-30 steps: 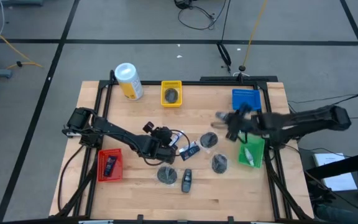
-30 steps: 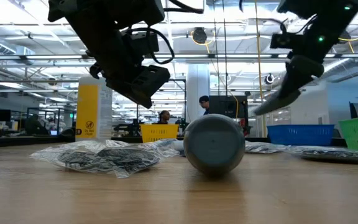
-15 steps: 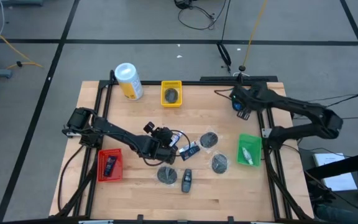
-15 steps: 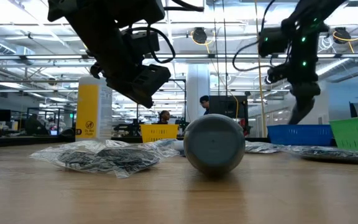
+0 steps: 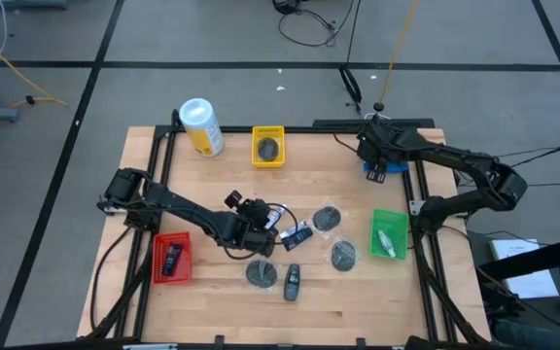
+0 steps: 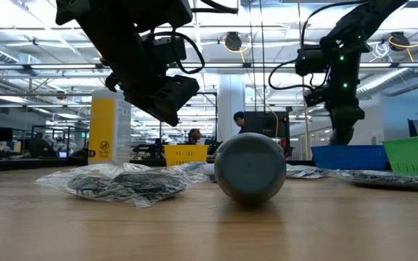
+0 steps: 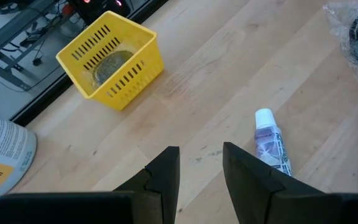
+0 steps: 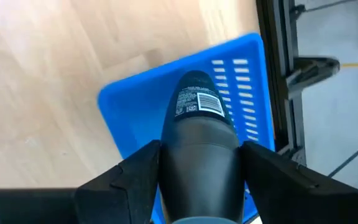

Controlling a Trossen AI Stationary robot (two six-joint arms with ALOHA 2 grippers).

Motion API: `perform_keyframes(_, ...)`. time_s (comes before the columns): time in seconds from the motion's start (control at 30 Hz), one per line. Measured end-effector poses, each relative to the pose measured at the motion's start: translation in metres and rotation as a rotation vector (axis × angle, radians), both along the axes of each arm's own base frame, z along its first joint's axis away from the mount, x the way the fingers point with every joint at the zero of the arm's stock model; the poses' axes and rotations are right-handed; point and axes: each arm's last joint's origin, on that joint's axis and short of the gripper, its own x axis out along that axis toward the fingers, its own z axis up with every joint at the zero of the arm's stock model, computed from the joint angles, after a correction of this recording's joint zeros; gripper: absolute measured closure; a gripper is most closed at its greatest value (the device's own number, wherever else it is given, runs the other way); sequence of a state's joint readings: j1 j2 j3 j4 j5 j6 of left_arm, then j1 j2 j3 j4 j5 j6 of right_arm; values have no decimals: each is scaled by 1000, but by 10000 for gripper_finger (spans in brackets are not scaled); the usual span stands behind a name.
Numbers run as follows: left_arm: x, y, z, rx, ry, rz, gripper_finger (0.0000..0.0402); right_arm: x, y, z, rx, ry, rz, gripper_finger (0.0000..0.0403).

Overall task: Pick & Place Travel size toiletries
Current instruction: Put the deodorant into the blue bin, then put the hairbrush into the yellow bin

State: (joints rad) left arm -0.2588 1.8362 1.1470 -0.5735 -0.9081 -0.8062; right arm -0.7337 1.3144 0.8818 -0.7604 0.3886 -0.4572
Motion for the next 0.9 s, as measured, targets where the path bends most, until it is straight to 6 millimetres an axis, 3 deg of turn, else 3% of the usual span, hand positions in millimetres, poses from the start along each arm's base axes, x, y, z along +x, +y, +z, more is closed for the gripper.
perform_keyframes(0.33,0,0,0,-1,-1,0,279,-12,-9,1,-87,53,-148,125)
perform_keyframes(0.53,0,0,0,-1,-1,0,279,-11,-5,8,-196,50,-218,122)
perform_keyframes(0.73,0,0,0,-2,-2,0,279,14,22,25,-189,-213,-99,146)
perform_keyframes(0.9,0,0,0,-3,-6,1,279,49,64,34,-134,-448,95,162)
